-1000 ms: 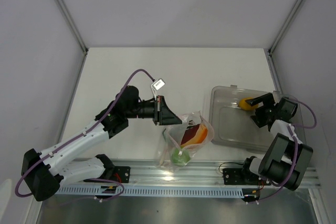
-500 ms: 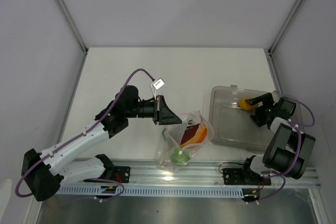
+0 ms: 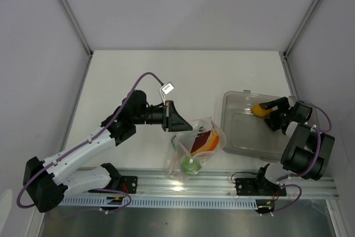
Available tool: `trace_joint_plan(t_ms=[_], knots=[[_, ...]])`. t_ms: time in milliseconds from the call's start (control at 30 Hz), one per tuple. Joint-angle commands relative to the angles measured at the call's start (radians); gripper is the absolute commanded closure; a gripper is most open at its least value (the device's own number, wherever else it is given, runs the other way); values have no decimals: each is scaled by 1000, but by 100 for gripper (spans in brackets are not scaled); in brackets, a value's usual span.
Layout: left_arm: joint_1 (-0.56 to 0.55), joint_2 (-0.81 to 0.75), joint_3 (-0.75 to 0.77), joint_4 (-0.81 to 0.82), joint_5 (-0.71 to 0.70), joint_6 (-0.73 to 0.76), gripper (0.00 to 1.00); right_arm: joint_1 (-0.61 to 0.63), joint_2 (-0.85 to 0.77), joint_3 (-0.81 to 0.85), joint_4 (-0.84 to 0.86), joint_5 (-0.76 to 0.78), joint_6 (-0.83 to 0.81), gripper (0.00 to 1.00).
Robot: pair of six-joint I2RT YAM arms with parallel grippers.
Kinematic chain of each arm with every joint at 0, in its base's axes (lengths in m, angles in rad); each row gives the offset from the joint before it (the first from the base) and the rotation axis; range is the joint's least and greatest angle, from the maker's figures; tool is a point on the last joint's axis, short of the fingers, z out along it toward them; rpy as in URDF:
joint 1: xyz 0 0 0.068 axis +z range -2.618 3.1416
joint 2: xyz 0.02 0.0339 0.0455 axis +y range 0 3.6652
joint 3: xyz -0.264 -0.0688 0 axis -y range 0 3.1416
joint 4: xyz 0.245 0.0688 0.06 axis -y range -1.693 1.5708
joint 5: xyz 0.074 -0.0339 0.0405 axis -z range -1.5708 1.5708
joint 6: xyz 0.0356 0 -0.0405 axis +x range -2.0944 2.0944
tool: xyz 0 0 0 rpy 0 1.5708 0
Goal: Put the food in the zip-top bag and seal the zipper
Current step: Pick up the fake fruit from the bin.
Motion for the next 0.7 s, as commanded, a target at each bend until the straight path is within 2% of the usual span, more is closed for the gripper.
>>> trace_joint_plan(t_ms=[0,167,300,467,667], knots=[[9,4,5,45,19,-10,100,5,42,26,27,16,2,8],[9,2,2,40,19,-8,100,14,75,33,33,19,3,12],[9,-1,5,37,15,-8,99,17,85,28,40,14,2,22],[9,-1,3,40,15,-13,99,19,82,26,25,22,-4,27],[9,-2,0,42,15,-16,100,19,67,20,16,14,-17,52]])
